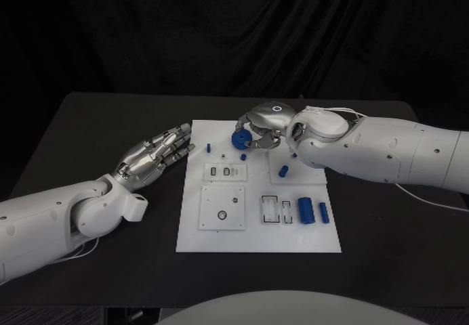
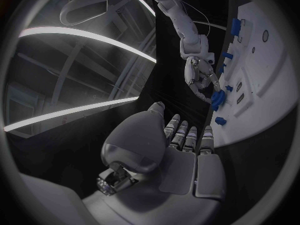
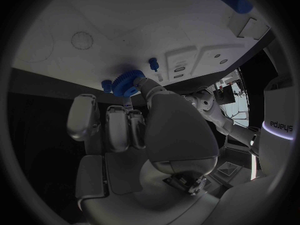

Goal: Assemble the parts on the task board

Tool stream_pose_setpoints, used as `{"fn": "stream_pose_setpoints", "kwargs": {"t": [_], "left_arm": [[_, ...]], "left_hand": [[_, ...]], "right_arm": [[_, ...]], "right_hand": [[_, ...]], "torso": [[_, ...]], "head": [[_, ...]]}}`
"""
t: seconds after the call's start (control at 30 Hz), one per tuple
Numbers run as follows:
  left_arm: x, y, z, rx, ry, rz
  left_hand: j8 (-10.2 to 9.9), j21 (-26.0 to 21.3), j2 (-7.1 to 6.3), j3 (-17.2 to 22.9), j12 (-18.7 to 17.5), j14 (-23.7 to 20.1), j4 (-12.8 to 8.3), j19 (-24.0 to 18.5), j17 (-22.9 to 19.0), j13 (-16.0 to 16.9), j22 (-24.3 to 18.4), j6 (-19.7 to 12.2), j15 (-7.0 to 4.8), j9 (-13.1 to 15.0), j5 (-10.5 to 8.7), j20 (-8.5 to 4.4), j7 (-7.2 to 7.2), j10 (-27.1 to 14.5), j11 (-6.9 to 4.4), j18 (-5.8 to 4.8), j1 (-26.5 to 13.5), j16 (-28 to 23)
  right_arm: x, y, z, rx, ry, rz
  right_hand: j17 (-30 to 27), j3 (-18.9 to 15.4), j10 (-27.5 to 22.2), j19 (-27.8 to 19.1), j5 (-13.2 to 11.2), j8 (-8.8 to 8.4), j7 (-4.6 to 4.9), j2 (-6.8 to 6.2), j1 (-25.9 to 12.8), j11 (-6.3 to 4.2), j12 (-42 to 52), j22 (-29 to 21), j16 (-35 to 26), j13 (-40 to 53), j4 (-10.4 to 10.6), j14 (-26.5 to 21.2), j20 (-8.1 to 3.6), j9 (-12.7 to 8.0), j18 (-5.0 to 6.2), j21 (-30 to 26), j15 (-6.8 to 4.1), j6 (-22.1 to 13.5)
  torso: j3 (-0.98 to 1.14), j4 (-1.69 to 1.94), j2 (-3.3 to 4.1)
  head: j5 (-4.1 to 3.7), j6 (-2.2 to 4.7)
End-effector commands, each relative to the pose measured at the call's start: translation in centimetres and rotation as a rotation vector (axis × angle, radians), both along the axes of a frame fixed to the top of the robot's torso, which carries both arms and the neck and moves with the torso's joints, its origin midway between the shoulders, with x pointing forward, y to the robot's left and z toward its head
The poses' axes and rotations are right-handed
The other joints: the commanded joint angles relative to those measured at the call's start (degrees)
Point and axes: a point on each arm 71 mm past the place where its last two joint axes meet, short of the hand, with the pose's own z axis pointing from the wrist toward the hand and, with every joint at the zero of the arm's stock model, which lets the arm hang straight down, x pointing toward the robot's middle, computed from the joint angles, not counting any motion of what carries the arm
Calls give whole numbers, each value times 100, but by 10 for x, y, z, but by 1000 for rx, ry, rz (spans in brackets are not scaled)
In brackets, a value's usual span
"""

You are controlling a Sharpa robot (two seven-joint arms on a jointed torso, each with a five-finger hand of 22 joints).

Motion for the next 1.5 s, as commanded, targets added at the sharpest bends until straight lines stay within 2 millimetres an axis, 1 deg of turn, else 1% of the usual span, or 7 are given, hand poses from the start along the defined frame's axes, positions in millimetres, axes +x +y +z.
{"fn": "stream_pose_setpoints", "kwargs": {"t": [0.03, 0.27, 0.33, 0.63, 0.87, 1.07, 1.5], "left_arm": [[0, -1, 4, -54, -42, 1], [0, -2, 3, -55, -38, -4], [0, -2, 3, -55, -37, -5], [0, -2, 3, -56, -35, -8], [0, -3, 2, -56, -34, -9], [0, -3, 2, -56, -33, -9], [-1, -2, 1, -56, -32, -8]], "left_hand": [[16, -25, -14, 21, -24, -16, -4, 0, -6, -7, -8, -41, 41, 4, 31, 39, 9, -12, 21, 32, 47, -33], [15, -25, -13, 29, -26, -17, -6, -1, -6, -8, -9, -47, 41, 3, 32, 39, 8, -14, 22, 32, 45, -34], [15, -25, -13, 30, -26, -17, -6, -1, -6, -8, -9, -48, 41, 3, 32, 39, 8, -14, 22, 32, 45, -34], [15, -26, -11, 38, -27, -17, -9, -2, -6, -8, -9, -46, 43, 3, 34, 40, 8, -15, 23, 32, 46, -34], [15, -26, -11, 38, -27, -17, -9, -2, -6, -8, -9, -46, 43, 3, 34, 40, 8, -15, 23, 32, 46, -34], [15, -26, -7, 51, -30, -18, -13, -2, -7, -8, -9, -51, 45, 3, 36, 41, 9, -18, 24, 31, 46, -34], [14, -27, -6, 65, -29, -20, -17, -3, -7, -8, -10, -53, 46, 3, 37, 43, 10, -18, 25, 31, 46, -35]], "right_arm": [[3, 0, -3, -44, 33, -27], [6, 2, -3, -55, 41, -41], [7, 3, -4, -57, 42, -43], [7, 6, -3, -55, 38, -45], [7, 8, -3, -54, 37, -40], [7, 8, -2, -51, 34, -40], [8, 5, 1, -23, 4, -45]], "right_hand": [[265, 67, -81, -37, -22, 333, -3, 5, -44, 9, -62, 687, -46, 829, -4, 23, 24, 1291, 37, -60, 8, -68], [386, 217, -107, -18, -38, -142, 11, -66, -67, 24, -82, 730, 51, 812, -23, 66, 43, 1028, 30, -57, 23, -216], [379, 281, -139, -29, -67, -395, 6, -94, -91, 24, -104, 738, 40, 789, -19, 52, 45, 889, 36, -94, 25, -296], [315, 366, -239, -94, -101, -653, 6, -58, -134, 29, -168, 717, -25, 716, 15, 1, 52, 721, 60, -231, 34, -329], [267, 423, -404, -144, -217, -988, -37, -47, -150, 5, -278, 708, -78, 588, 6, -40, 47, 492, 81, -357, 21, -514], [197, 411, -633, -190, -447, -1390, -130, -9, -178, -56, -448, 699, -153, 396, 9, -91, 11, 153, 102, -500, -21, -940], [67, 393, -917, -255, -616, -1708, -194, 63, -205, -93, -673, 666, -284, 149, 35, -167, -15, -374, 133, -708, -49, -1751]], "torso": [[-2, 1, 0], [2, 2, 2], [0, -1, 1], [2, -2, 1], [2, -2, 3], [1, -2, 1], [3, -9, 1]], "head": [[-7, -7], [-2, -10], [-5, -11], [-3, -9], [-8, -8], [-6, -12], [22, -29]]}}
